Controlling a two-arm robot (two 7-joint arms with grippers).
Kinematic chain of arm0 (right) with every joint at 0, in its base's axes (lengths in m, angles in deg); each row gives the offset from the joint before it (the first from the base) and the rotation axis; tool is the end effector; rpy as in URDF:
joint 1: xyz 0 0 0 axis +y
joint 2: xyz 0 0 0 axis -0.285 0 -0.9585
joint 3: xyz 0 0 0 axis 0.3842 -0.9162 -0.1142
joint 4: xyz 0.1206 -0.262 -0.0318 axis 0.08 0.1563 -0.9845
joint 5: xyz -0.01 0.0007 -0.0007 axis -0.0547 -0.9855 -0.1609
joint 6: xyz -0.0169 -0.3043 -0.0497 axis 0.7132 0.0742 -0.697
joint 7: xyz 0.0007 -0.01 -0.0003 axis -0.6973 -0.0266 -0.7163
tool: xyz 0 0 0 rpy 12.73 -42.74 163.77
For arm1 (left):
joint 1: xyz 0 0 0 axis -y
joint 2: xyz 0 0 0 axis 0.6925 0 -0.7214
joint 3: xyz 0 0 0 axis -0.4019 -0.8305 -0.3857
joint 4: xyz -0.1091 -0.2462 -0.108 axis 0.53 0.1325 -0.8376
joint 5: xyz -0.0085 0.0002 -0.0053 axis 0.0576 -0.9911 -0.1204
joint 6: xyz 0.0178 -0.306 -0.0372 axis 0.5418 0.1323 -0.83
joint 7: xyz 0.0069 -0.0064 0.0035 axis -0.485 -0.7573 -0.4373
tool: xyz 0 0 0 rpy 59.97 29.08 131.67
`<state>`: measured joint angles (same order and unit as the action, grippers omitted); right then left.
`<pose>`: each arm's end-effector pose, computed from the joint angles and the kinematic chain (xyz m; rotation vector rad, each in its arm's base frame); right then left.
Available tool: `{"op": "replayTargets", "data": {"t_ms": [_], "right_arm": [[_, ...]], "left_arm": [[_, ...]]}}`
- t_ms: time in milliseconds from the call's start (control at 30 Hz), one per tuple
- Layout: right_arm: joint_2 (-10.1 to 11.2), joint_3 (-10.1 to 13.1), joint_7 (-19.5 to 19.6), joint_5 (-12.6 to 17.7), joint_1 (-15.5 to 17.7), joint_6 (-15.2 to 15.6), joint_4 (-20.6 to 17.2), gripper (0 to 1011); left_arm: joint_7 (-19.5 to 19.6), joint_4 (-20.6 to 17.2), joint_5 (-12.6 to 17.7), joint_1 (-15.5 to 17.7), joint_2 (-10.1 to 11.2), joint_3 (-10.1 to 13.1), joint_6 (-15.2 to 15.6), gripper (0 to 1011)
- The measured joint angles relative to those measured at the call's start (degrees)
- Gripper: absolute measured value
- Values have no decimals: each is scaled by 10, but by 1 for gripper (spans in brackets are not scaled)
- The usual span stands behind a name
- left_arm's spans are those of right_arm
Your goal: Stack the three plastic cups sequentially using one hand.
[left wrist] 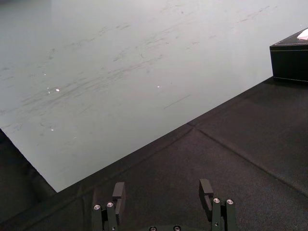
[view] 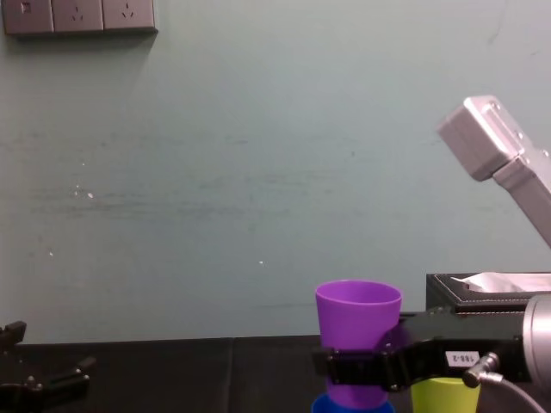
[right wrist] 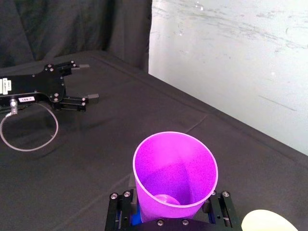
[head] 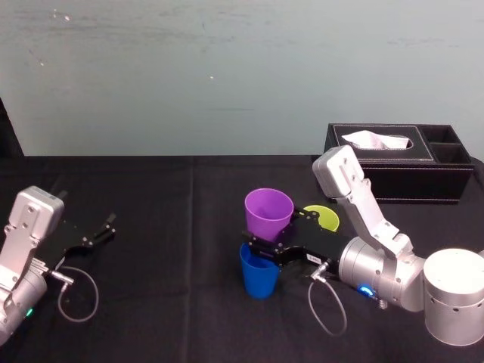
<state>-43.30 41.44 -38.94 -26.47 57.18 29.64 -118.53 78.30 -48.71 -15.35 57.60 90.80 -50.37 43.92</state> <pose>0.3739 0.0184 -0.2254 -0.3099 -0.0195 -0.7871 0.3580 0.0828 -0.3023 0.3047 -0.2851 1.2481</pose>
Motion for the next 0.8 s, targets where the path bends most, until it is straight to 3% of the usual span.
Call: {"op": "replayTargets", "data": {"t_ms": [800], "right_arm": [[-14, -15, -6, -8, -12, -25, 43, 718]], "left_arm": [[0, 0, 0, 0, 0, 0, 0, 1000]]}}
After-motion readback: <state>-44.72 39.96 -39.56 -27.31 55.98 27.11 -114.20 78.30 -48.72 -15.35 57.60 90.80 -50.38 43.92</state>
